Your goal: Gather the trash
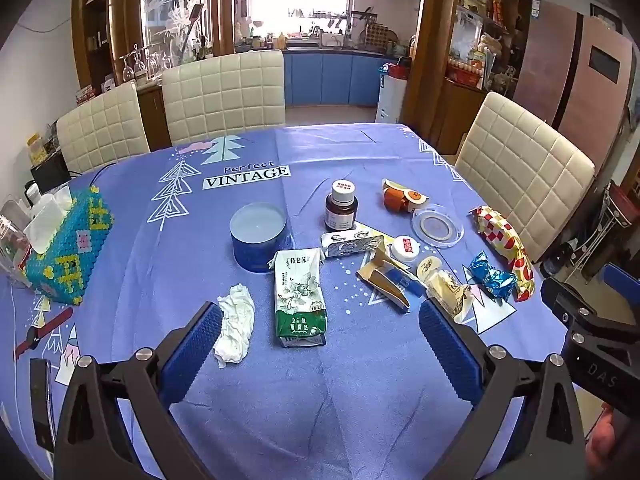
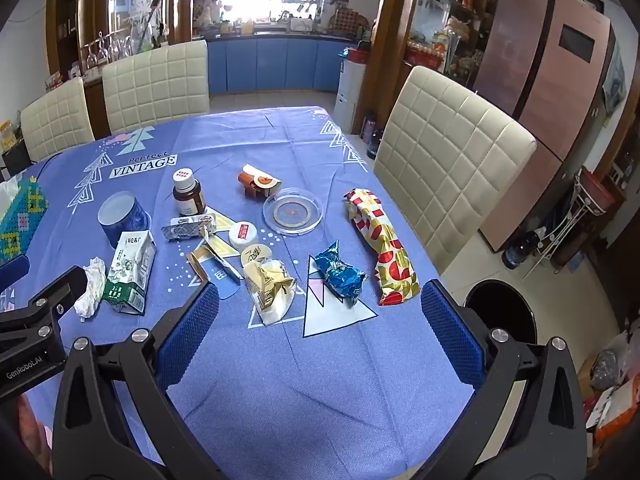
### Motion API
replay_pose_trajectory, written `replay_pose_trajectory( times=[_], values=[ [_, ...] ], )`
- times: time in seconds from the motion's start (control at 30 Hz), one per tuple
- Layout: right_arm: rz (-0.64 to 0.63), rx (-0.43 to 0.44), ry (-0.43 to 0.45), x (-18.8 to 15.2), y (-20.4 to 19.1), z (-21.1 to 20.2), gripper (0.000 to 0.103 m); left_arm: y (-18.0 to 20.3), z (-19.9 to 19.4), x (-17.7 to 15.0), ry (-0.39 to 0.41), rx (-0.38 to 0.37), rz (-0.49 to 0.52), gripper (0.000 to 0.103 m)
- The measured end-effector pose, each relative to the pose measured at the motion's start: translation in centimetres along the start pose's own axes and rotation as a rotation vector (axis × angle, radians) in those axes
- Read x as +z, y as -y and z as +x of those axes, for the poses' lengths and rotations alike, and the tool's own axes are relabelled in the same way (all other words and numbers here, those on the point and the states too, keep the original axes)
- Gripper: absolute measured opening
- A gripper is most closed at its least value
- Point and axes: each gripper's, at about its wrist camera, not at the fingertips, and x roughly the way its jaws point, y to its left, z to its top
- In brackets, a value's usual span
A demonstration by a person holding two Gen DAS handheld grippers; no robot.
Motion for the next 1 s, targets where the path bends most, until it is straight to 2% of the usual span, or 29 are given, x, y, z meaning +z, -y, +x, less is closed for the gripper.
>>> replay_pose_trajectory(
  times=[0.53,1.0],
  values=[
    [-0.007,0.001,-0.008,-0.18,-0.06,0.09,0.100,0.67,0.59,0.72,-0.013,-0.018,0.010,0.097],
    [-0.013,0.005,-0.009,0.02,-0.20,0.34,0.100,0.37,0.10,-0.08,0.002,-0.014,0.010,0.097]
  ],
)
